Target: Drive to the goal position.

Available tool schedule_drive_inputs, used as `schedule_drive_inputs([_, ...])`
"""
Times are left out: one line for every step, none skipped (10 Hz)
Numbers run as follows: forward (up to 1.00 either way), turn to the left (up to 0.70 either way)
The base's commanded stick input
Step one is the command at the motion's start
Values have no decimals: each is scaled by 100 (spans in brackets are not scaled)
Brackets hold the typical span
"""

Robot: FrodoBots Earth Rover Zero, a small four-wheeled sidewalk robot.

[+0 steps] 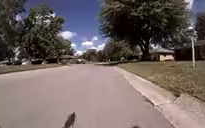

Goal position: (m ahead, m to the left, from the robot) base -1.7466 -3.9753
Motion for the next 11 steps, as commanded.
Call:
schedule_drive_inputs([85, -31])
schedule_drive_inputs([85, -34])
schedule_drive_inputs([85, -34])
schedule_drive_inputs([85, -13])
schedule_drive_inputs([85, 0])
schedule_drive_inputs([85, 0])
schedule_drive_inputs([85, 0])
schedule_drive_inputs([85, 0])
schedule_drive_inputs([85, 0])
schedule_drive_inputs([85, 0])
schedule_drive_inputs([85, 0])
